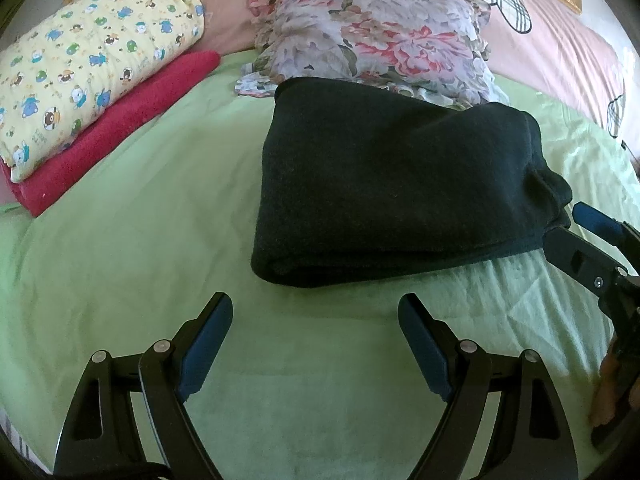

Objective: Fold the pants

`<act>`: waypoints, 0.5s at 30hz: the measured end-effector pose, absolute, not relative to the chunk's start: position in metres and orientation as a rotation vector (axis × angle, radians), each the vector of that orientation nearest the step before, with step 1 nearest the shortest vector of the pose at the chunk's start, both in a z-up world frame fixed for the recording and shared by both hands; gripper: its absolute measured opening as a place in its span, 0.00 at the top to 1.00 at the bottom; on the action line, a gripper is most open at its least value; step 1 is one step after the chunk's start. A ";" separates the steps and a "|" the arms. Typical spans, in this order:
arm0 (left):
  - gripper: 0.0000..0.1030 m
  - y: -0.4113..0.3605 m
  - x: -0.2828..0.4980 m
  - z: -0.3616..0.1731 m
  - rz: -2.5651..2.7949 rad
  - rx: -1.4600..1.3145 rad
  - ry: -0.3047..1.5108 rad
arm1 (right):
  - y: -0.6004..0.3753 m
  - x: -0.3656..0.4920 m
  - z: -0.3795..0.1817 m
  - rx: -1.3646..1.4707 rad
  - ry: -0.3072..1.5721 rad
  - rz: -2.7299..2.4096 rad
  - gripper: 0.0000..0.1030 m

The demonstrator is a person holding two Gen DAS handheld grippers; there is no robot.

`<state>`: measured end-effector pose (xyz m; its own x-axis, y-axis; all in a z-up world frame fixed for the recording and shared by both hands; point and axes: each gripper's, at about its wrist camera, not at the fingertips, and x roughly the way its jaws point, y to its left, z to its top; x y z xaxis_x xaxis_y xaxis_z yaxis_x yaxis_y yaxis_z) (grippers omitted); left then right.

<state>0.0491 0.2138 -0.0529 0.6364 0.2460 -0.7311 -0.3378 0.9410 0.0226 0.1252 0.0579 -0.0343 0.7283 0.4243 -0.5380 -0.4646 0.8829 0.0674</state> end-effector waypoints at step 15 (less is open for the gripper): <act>0.17 0.212 0.052 -0.051 0.335 -0.114 0.811 | 0.058 0.125 -0.034 -0.070 0.575 0.488 0.03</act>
